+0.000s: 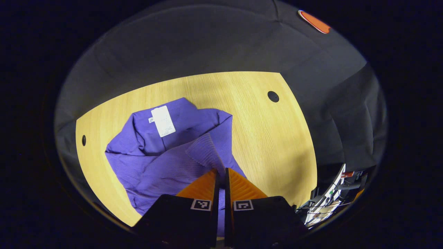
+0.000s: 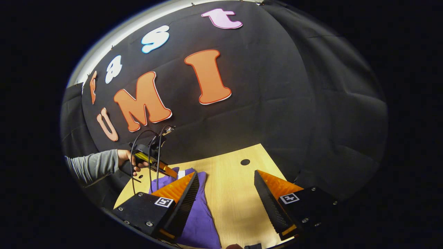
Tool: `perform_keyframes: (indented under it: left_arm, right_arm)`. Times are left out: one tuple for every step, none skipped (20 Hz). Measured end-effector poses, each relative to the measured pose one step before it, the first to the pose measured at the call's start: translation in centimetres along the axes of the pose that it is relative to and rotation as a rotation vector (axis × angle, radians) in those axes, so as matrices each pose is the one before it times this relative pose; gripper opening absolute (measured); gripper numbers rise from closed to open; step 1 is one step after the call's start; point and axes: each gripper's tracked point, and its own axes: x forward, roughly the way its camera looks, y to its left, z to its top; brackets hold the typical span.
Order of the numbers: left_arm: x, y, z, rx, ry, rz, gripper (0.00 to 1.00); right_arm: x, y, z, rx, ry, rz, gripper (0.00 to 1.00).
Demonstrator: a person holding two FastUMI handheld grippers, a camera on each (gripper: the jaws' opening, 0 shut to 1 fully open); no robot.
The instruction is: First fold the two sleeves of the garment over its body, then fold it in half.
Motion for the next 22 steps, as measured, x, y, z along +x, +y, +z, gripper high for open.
perform_keyframes:
  left_arm:
    - [0.809, -0.242, 0.102, -0.00435, 0.00495, -0.00745, 0.10]
    - [0.696, -0.438, 0.032, -0.00126, 0.00893, -0.00968, 0.11]
    - [0.605, -0.543, 0.204, -0.00173, -0.00137, -0.01475, 0.12]
    - [0.530, -0.515, 0.084, -0.00347, 0.00503, -0.01059, 0.13]
    - [0.286, -0.757, 0.132, 0.00039, -0.00428, -0.01732, 0.14]
    - [0.108, -1.040, 0.210, 0.00489, -0.00307, -0.02479, 0.15]
    - [-0.018, -1.121, -0.003, 0.00707, -0.00524, -0.02521, 0.15]
    - [-0.081, -0.862, 0.050, 0.01166, -0.00258, -0.02279, 0.19]
    - [-0.412, -0.744, -0.112, 0.01406, -0.00811, -0.01695, 0.19]
    - [-0.548, -0.497, 0.016, 0.01412, -0.01060, -0.01076, 0.25]
    - [-0.466, -0.315, -0.144, 0.01548, -0.01610, -0.00608, 0.25]
    - [-0.989, -0.082, 0.047, 0.01131, -0.01945, -0.00325, 0.33]
    - [-1.145, -0.135, -0.187, 0.01153, -0.02406, -0.00345, 0.35]
    - [-1.284, 0.234, -0.445, 0.01074, -0.02166, 0.00136, 0.43]
    - [-1.360, 0.603, -0.537, 0.00919, -0.01802, 0.00907, 0.51]
    - [-1.522, 1.004, -0.797, 0.01261, -0.01692, 0.01495, 0.66]
    - [-1.067, 0.872, -0.830, 0.00583, -0.01252, 0.02033, 0.69]
    - [-1.414, 1.395, -0.965, 0.00350, -0.01361, 0.02554, 0.78]
    - [-1.186, 1.514, -0.993, -0.00262, -0.01692, 0.02504, 0.81]
    - [-1.362, 1.632, -0.922, -0.01053, -0.01877, 0.02988, 0.88]
    - [-1.287, 1.642, -1.147, -0.01211, -0.01568, 0.02402, 0.89]
    - [-1.209, 1.715, -1.092, -0.01901, -0.02077, 0.02670, 0.91]
  right_arm:
    - [0.067, -0.176, -0.307, 0.00251, 0.00830, -0.00571, 0.95]
    - [0.065, -0.101, -0.177, -0.00097, 0.00534, 0.00021, 0.95]
    - [0.098, -0.062, -0.213, -0.00449, 0.00652, -0.00368, 0.95]
    - [0.057, -0.090, -0.074, -0.00546, 0.00360, -0.00363, 0.95]
    - [-0.131, -0.011, 0.029, -0.00488, 0.00449, -0.00218, 0.95]
    - [-0.354, -0.103, 0.218, -0.00283, 0.00164, -0.00434, 0.95]
    - [-0.455, 0.103, 0.190, -0.00089, 0.00177, 0.00287, 0.95]
    - [-0.073, 0.079, 0.058, 0.00077, 0.00205, -0.00198, 0.95]
    - [-0.051, 0.117, 0.010, 0.00100, 0.00064, 0.00406, 0.95]
    - [-0.077, 0.201, 0.029, -0.00019, 0.00224, -0.00190, 0.95]
    - [0.053, 0.319, 0.076, -0.00169, 0.00059, 0.00213, 0.95]
    - [0.037, 0.427, -0.074, -0.00385, 0.00167, 0.00049, 0.95]
    - [0.081, 0.420, -0.037, -0.00632, 0.00139, 0.00036, 0.96]
    - [0.065, 0.577, -0.168, -0.00920, 0.00402, 0.00298, 0.95]
    - [0.121, 0.521, -0.458, -0.01013, 0.01062, 0.00138, 0.95]
    - [0.234, 0.783, -0.601, -0.01280, 0.01699, 0.00336, 0.96]
    - [0.239, 0.890, -0.546, -0.00966, 0.01437, 0.00015, 0.95]
    - [0.237, 0.887, -0.441, -0.00775, 0.01080, 0.00586, 0.96]
    - [0.180, 0.989, -0.577, -0.00669, 0.01537, 0.00698, 0.95]
    - [0.280, 1.028, -0.718, -0.01040, 0.01884, 0.00897, 0.96]
    - [0.243, 0.966, -0.763, -0.01506, 0.01912, 0.00209, 0.96]
    - [0.518, 0.783, -0.717, -0.01919, 0.01979, -0.00002, 0.95]
